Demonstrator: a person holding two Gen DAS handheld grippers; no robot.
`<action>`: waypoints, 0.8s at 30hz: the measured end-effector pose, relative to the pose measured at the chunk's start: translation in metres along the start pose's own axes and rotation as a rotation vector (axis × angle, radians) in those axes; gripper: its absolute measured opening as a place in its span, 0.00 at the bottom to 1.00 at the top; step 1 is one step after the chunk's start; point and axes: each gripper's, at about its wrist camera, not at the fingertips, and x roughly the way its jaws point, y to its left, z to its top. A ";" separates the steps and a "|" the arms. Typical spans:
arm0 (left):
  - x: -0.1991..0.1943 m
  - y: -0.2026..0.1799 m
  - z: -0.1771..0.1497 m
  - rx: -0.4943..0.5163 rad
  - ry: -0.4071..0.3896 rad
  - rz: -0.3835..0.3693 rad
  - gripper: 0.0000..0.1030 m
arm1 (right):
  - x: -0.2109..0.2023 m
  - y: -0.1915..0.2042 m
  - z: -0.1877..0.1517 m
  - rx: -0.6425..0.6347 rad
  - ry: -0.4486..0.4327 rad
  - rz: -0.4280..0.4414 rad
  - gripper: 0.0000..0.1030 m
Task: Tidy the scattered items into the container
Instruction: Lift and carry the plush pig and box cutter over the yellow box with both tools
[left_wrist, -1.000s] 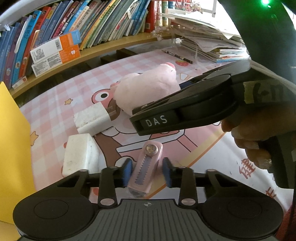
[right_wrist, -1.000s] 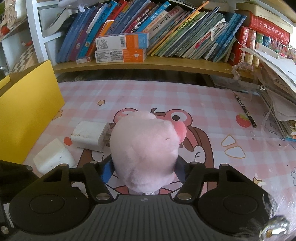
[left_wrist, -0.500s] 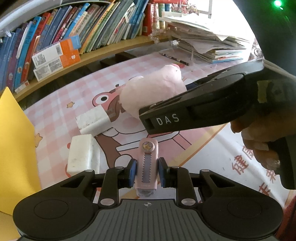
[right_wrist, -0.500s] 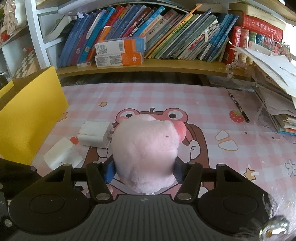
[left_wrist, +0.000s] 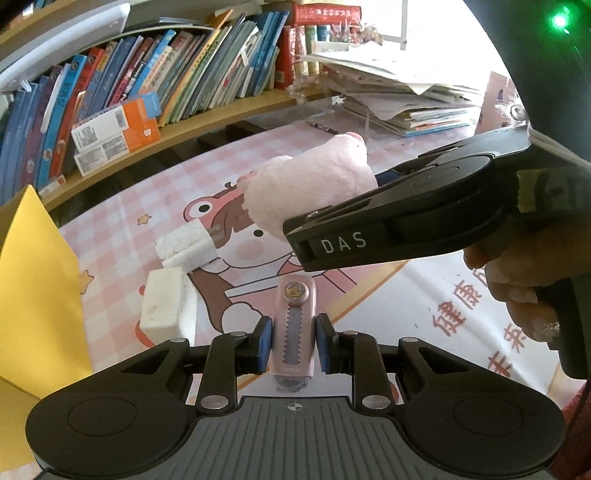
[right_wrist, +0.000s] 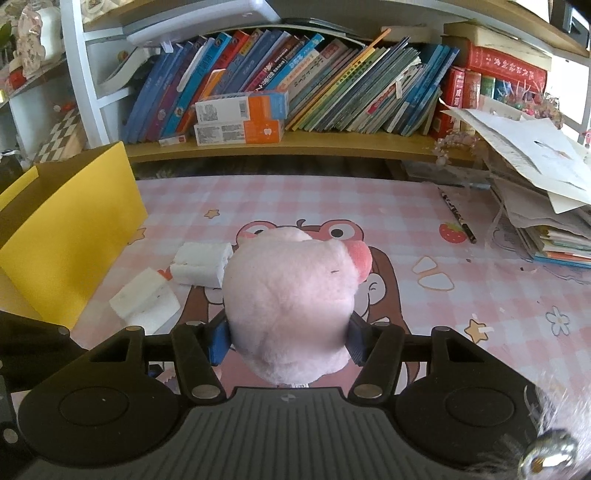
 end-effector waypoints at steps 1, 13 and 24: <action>-0.002 0.000 -0.001 0.000 -0.003 0.001 0.23 | -0.003 0.001 -0.001 -0.001 -0.002 0.000 0.56; -0.034 0.001 -0.015 0.002 -0.056 0.003 0.23 | -0.032 0.013 -0.014 -0.009 -0.024 -0.032 0.55; -0.075 0.030 -0.029 0.013 -0.124 -0.020 0.23 | -0.057 0.048 -0.017 0.006 -0.054 -0.092 0.55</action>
